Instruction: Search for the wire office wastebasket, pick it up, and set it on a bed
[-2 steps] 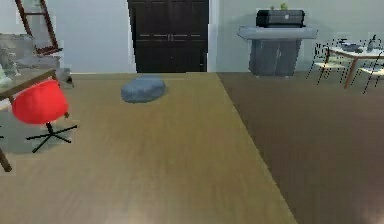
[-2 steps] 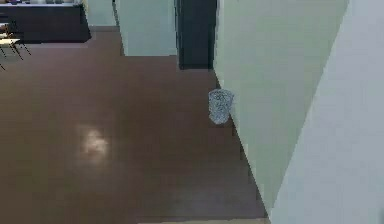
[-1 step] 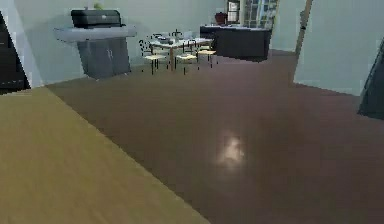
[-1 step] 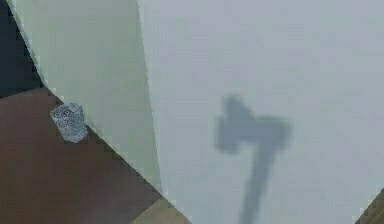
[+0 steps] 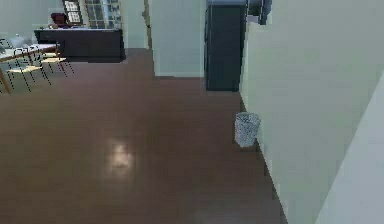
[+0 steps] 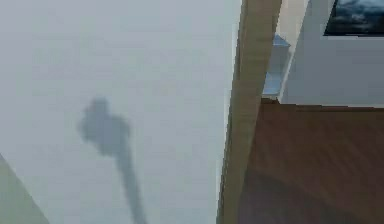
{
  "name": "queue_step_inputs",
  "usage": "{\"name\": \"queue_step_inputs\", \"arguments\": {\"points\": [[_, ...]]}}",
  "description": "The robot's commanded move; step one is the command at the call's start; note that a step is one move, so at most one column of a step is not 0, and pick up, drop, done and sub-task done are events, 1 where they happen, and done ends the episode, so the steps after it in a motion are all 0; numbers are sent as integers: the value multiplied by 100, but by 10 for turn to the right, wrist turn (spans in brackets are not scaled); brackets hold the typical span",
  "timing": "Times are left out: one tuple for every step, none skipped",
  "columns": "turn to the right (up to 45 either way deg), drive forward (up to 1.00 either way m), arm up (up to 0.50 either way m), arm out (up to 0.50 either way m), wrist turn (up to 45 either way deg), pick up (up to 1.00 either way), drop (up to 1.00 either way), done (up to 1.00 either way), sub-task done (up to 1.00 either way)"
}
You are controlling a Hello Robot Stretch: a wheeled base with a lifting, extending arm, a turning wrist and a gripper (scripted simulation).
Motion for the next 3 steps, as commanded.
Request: {"name": "queue_step_inputs", "arguments": {"points": [[0,100,0,0,0,0,0,0,0],[150,0,0,0,0,0,0,0,0],[0,20,0,0,0,0,0,0,0]]}}
